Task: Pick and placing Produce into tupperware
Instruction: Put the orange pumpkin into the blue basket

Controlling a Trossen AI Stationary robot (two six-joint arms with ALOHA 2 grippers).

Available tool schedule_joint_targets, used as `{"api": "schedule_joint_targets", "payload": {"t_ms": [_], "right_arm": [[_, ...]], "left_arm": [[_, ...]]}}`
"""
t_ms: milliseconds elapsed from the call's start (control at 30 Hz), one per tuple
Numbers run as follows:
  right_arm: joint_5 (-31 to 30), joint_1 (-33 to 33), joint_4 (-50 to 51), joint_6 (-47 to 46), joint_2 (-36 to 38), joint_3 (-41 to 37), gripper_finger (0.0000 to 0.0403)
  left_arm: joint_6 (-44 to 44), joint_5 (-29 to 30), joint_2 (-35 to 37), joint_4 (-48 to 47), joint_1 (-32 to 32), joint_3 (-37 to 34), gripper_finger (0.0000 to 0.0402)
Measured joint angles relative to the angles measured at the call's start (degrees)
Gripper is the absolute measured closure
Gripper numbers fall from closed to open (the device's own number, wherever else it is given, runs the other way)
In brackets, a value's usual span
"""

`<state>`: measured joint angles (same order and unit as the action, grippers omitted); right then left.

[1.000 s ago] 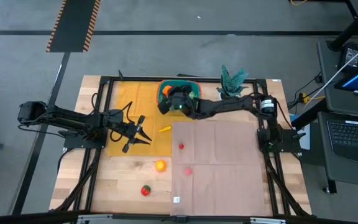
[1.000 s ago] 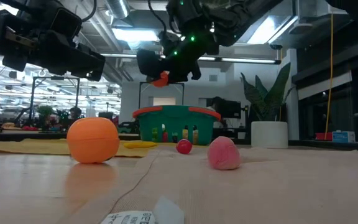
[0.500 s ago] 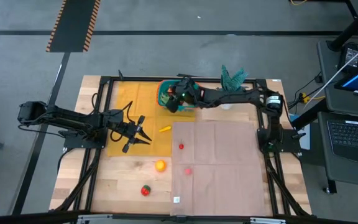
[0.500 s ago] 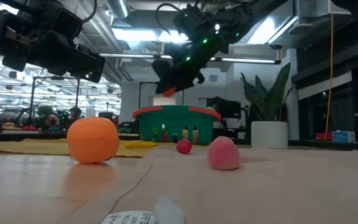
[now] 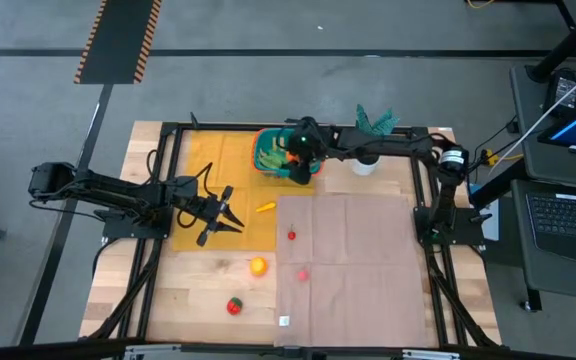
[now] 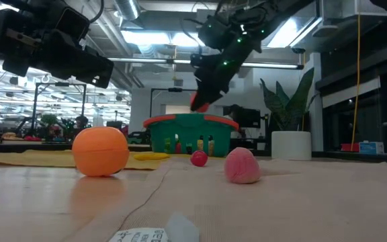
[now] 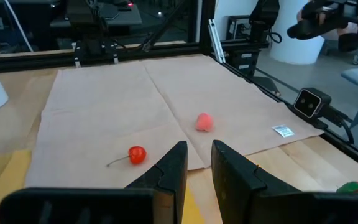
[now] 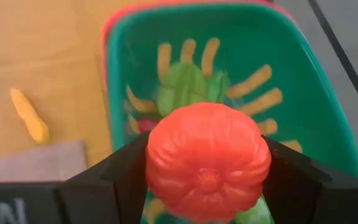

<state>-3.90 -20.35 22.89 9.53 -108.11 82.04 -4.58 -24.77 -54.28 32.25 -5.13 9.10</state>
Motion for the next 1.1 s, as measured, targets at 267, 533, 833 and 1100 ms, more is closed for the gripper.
{"api": "schedule_joint_targets", "payload": {"t_ms": [267, 533, 833, 1100], "right_arm": [[1.89, -0.19, 7.65, 4.98, 0.01, 3.31, 0.0154], [1.65, -0.84, 14.56, 8.42, -0.01, 8.4, 0.0154], [2.59, -2.36, 14.36, 7.21, -0.01, 9.01, 0.0154], [7.88, -4.42, 9.0, 7.04, -1.26, 9.01, 0.0154]], "left_arm": [[0.05, 0.04, 0.0, 0.85, 0.02, 0.0, 0.0335], [0.05, 0.04, 0.0, 0.85, 0.02, 0.0, 0.0335], [0.0, 0.04, -0.01, 0.79, 0.04, 0.0, 0.0335], [-0.02, 0.04, 0.0, 0.77, 0.03, 0.0, 0.0335]]}}
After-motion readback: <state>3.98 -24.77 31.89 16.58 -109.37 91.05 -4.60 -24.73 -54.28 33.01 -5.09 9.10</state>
